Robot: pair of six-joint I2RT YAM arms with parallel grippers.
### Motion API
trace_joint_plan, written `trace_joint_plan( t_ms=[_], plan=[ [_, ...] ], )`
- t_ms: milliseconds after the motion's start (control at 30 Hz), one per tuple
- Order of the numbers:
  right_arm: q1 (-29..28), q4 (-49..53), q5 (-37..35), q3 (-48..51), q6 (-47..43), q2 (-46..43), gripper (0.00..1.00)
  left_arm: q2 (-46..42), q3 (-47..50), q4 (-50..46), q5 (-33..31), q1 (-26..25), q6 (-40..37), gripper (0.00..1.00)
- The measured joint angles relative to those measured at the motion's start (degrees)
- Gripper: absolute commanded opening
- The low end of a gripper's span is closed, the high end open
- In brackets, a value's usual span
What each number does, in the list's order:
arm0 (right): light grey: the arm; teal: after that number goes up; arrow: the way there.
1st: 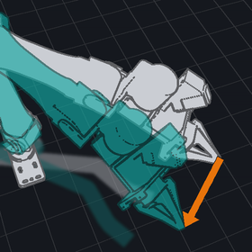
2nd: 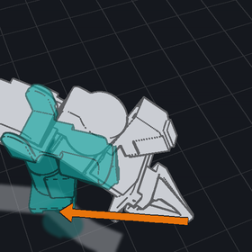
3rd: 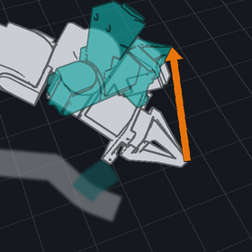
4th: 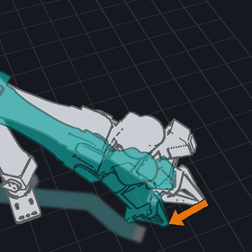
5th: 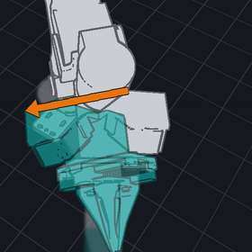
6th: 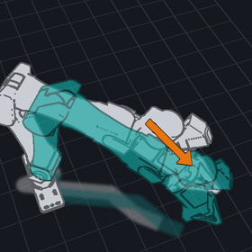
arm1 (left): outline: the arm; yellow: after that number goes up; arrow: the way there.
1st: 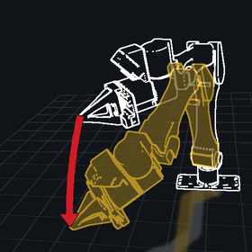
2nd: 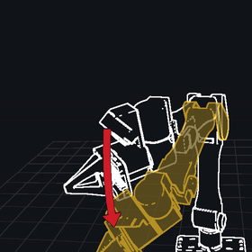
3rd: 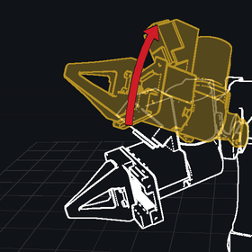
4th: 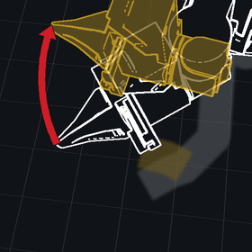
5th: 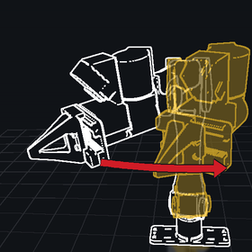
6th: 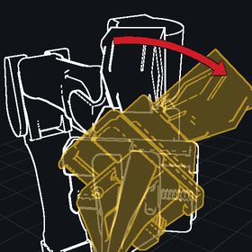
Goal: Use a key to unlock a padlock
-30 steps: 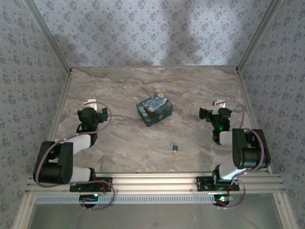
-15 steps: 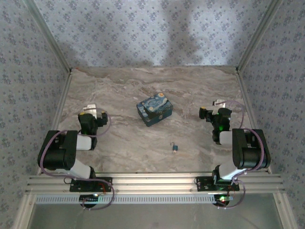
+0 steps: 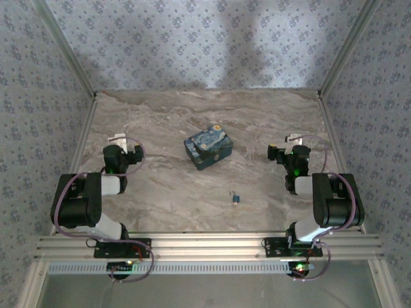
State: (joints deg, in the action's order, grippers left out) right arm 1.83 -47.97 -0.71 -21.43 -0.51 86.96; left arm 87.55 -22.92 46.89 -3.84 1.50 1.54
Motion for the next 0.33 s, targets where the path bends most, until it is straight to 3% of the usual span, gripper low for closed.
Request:
trace_joint_plan(
  t_ms=[333],
  plan=[
    [0.0, 0.0, 0.0, 0.0, 0.0, 0.0, 1.00, 0.0, 0.0, -0.5, 0.0, 0.0, 0.0, 0.98]
  ],
)
